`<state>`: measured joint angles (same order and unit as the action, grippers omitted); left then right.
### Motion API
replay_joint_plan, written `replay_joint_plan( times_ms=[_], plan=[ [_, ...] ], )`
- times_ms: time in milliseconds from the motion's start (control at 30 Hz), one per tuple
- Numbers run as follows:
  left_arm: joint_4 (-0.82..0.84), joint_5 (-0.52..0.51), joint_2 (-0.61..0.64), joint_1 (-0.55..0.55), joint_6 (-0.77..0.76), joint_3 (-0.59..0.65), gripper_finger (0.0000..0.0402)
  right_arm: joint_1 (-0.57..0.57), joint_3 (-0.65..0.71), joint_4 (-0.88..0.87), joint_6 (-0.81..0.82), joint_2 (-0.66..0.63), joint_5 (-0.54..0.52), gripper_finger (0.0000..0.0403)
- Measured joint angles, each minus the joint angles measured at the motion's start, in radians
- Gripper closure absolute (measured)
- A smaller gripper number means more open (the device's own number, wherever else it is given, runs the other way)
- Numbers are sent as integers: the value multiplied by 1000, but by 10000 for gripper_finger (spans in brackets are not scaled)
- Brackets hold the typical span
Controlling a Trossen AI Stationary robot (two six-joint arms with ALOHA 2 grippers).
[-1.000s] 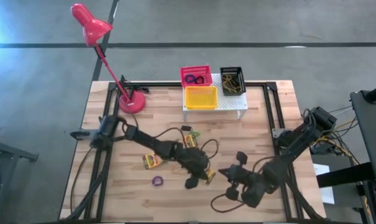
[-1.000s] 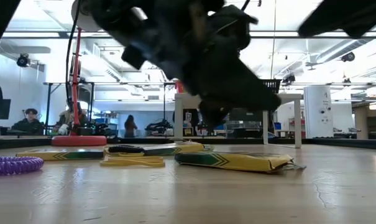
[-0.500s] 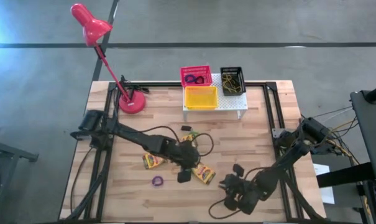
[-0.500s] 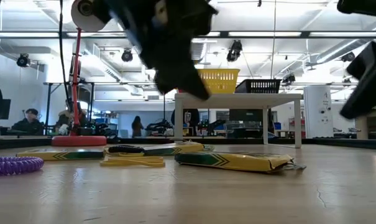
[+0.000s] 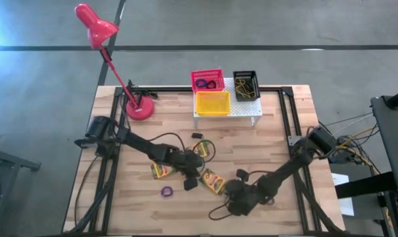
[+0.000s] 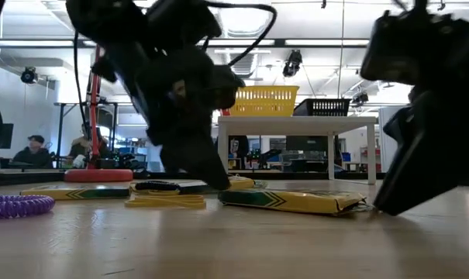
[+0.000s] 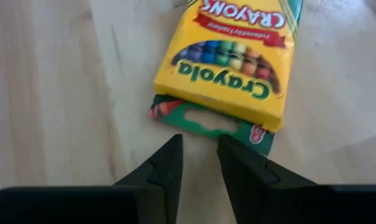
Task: Pick & Place Office Desk Supplies
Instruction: Put the crayon box into the yellow bin on the shelf
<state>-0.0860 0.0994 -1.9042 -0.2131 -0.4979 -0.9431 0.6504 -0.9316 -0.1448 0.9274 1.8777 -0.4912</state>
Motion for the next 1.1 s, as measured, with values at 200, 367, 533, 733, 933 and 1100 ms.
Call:
replay_joint_plan(
  times_ms=[200, 367, 533, 733, 933, 1100],
  plan=[
    [-99, 4, -70, -1, -9, 5, 401, -33, 0, -5, -44, -6, 5, 324],
    [-108, 1, -71, -1, -10, 5, 401, -35, -8, -14, -43, -16, 5, 340],
    [-97, -1, -57, -1, -15, 5, 401, -36, -19, -9, -27, -66, 3, 346],
    [-87, 32, -56, 0, -58, 5, 401, -41, -35, -7, -28, -110, 22, 346],
    [-74, 37, -51, -12, -101, 5, 401, -60, -56, -7, -30, -127, 22, 346],
    [-28, 57, -27, -15, -130, 7, 401, -76, -75, -5, -30, -132, 20, 346]
  ],
)
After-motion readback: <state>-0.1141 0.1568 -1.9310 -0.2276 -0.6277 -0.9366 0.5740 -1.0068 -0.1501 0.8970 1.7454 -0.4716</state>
